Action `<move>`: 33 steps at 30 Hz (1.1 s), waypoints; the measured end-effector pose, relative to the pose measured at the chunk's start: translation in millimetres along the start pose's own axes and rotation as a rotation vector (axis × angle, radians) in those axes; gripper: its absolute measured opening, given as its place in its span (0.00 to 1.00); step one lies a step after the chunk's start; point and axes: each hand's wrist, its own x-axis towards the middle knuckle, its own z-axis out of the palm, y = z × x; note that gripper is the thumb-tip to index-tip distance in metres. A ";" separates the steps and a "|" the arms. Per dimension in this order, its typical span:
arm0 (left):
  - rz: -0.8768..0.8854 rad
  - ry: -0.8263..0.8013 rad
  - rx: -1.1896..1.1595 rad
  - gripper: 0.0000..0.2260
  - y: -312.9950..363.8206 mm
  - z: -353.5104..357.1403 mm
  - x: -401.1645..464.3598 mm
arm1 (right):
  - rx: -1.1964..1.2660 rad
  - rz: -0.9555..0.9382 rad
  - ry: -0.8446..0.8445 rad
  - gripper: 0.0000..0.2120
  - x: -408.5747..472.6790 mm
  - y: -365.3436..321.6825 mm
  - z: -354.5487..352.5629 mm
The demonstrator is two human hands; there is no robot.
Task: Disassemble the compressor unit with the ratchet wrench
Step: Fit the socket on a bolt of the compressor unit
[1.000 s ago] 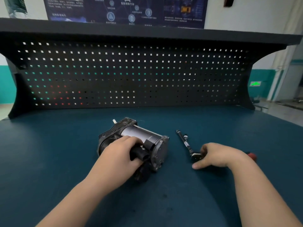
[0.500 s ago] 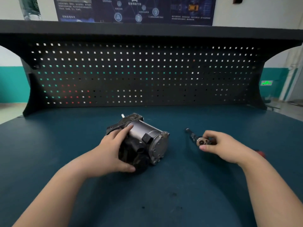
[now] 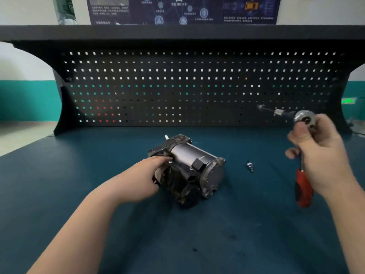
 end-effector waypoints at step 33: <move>0.322 0.622 0.350 0.17 91.6 -16.3 17.1 | 1.378 1.071 -0.189 0.13 -1.9 -26.8 22.8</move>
